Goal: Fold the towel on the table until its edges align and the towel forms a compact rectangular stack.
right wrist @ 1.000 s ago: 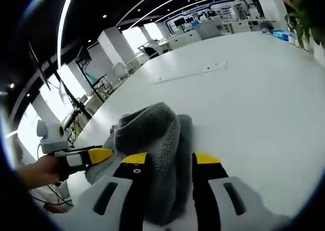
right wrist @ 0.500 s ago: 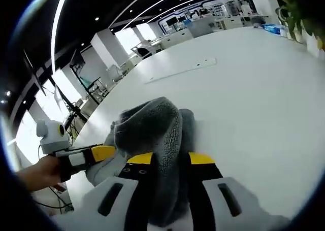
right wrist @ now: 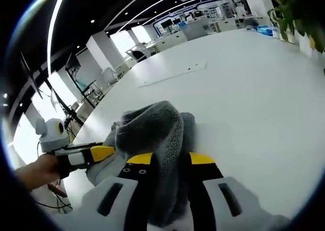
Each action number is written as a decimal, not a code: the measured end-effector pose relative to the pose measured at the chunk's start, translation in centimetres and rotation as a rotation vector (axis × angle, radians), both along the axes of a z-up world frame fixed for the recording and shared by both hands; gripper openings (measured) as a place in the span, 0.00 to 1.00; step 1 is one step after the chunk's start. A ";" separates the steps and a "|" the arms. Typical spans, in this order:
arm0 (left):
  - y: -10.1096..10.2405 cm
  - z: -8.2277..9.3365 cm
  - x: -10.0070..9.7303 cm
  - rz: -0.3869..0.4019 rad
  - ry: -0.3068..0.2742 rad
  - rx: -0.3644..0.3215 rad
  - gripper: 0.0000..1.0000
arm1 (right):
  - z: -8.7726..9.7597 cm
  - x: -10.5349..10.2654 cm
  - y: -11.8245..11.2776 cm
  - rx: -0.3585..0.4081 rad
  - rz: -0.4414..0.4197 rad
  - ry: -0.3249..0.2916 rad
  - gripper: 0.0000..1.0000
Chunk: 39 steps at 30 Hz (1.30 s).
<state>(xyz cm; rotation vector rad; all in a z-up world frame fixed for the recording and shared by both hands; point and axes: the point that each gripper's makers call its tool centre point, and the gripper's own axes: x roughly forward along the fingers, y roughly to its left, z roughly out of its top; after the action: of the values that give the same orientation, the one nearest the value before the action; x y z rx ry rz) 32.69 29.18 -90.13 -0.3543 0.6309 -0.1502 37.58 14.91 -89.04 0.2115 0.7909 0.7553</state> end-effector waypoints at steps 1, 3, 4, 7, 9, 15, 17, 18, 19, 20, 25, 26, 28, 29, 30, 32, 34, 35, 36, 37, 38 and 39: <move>0.1 0.1 0.0 0.002 -0.003 -0.001 0.29 | -0.1 0.1 -0.1 0.002 -0.003 -0.002 0.23; 0.3 0.2 0.0 0.005 -0.005 0.007 0.29 | 0.1 0.3 -0.2 0.003 -0.009 -0.009 0.23; 0.5 0.5 0.0 0.005 -0.010 0.016 0.29 | 0.2 0.4 -0.4 0.005 -0.013 -0.013 0.23; 0.8 0.8 -0.2 -0.009 -0.012 0.058 0.29 | 0.3 0.3 -0.8 -0.003 -0.008 -0.023 0.26; 1.3 1.2 -0.3 -0.013 -0.017 0.095 0.30 | 0.5 -0.1 -1.1 -0.015 0.005 -0.030 0.33; 1.7 2.9 -1.3 -0.033 -0.052 0.129 0.33 | 1.2 -0.7 -2.2 -0.018 0.028 -0.048 0.38; 1.9 3.5 -1.9 -0.018 -0.049 0.138 0.35 | 2.1 -0.9 -2.6 0.000 0.020 -0.054 0.40; 2.1 3.8 -2.1 -0.007 -0.060 0.135 0.36 | 2.5 -0.9 -2.6 0.011 0.018 -0.061 0.40; 2.2 4.5 -2.3 0.014 -0.084 0.119 0.37 | 2.9 -1.0 -2.7 0.019 0.017 -0.066 0.41; 2.2 4.7 -2.5 0.014 -0.088 0.116 0.39 | 3.3 -1.1 -2.8 0.022 0.019 -0.075 0.43; 1.9 6.4 -4.4 -0.003 -0.125 0.127 0.50 | 5.5 -2.6 -3.3 0.017 0.064 -0.132 0.50; 1.9 6.7 -4.8 -0.011 -0.134 0.138 0.52 | 5.9 -3.0 -3.4 0.018 0.077 -0.143 0.52; 1.8 7.3 -5.6 -0.025 -0.149 0.153 0.55 | 6.3 -3.6 -3.6 0.017 0.092 -0.155 0.54; 1.8 7.5 -6.0 -0.030 -0.154 0.156 0.56 | 6.5 -3.9 -3.7 0.014 0.099 -0.162 0.55; 1.8 7.6 -6.2 -0.032 -0.157 0.157 0.57 | 6.6 -4.1 -3.8 0.012 0.106 -0.168 0.56; 1.9 8.0 -6.9 -0.039 -0.165 0.169 0.61 | 6.9 -4.7 -4.1 0.012 0.113 -0.172 0.57; 1.7 8.4 -7.6 -0.050 -0.171 0.170 0.64 | 7.2 -5.4 -4.4 0.021 0.121 -0.171 0.57; 1.6 8.7 -8.1 -0.059 -0.174 0.164 0.65 | 7.4 -5.7 -4.5 0.023 0.124 -0.173 0.58; 1.5 8.9 -8.3 -0.062 -0.180 0.165 0.67 | 7.5 -6.0 -4.5 0.022 0.130 -0.178 0.58; 1.3 9.2 -8.6 -0.072 -0.189 0.173 0.68 | 7.6 -6.4 -4.6 0.019 0.137 -0.183 0.59; 1.2 9.3 -8.8 -0.079 -0.193 0.179 0.69 | 7.7 -6.7 -4.7 0.015 0.144 -0.189 0.60; 1.1 9.7 -9.2 -0.087 -0.201 0.187 0.70 | 7.9 -7.2 -4.8 0.008 0.153 -0.198 0.61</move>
<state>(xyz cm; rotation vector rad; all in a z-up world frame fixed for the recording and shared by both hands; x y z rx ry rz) 23.53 30.25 -80.48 -0.1291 0.4571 -0.2059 30.41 10.08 -81.18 0.0818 0.6204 0.9092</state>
